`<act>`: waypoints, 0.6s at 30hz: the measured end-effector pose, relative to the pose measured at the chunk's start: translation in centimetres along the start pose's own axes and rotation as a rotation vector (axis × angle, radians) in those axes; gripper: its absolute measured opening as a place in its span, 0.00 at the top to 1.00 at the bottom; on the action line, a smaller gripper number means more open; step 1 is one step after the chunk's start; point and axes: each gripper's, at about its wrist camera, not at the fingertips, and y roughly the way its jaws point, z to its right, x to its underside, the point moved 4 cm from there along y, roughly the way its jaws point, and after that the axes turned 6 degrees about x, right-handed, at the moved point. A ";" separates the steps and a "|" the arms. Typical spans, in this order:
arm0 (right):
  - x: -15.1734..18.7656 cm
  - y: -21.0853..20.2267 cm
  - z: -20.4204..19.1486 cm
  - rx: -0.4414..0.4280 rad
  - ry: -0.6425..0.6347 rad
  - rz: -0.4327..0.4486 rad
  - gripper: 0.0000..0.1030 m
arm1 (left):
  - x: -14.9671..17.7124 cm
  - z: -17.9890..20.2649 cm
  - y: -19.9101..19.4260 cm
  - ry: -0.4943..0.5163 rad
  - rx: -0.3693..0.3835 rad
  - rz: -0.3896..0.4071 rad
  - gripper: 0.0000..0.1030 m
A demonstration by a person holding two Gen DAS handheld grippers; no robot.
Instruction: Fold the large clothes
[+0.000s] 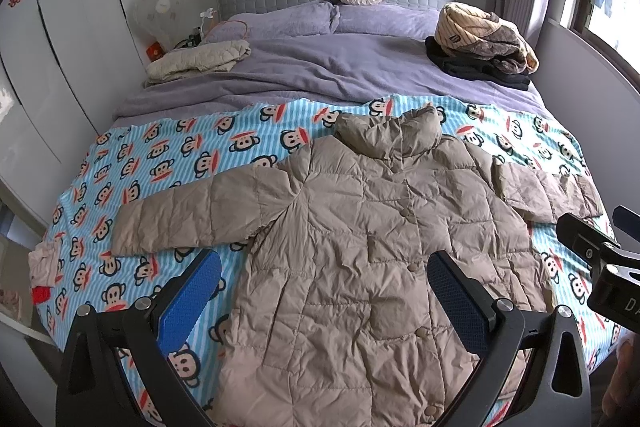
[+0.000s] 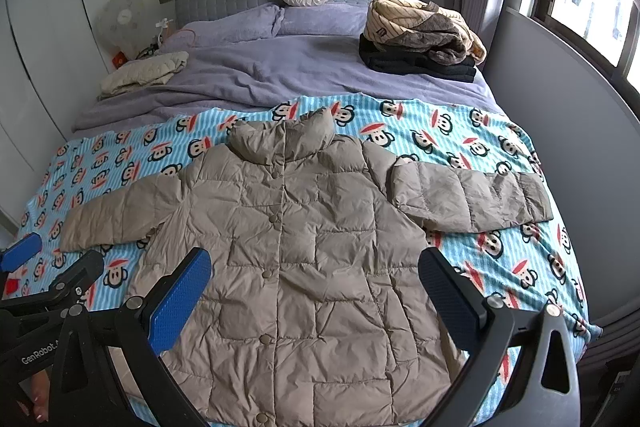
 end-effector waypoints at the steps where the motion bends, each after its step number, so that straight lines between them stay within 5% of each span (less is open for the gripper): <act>1: -0.1 0.1 0.0 0.000 0.000 0.000 0.00 | -0.2 0.2 0.0 0.003 -0.001 0.005 0.00; 18: 0.3 0.0 -0.3 -0.001 -0.002 -0.010 0.00 | 0.8 -0.5 0.2 -0.013 0.012 -0.021 0.00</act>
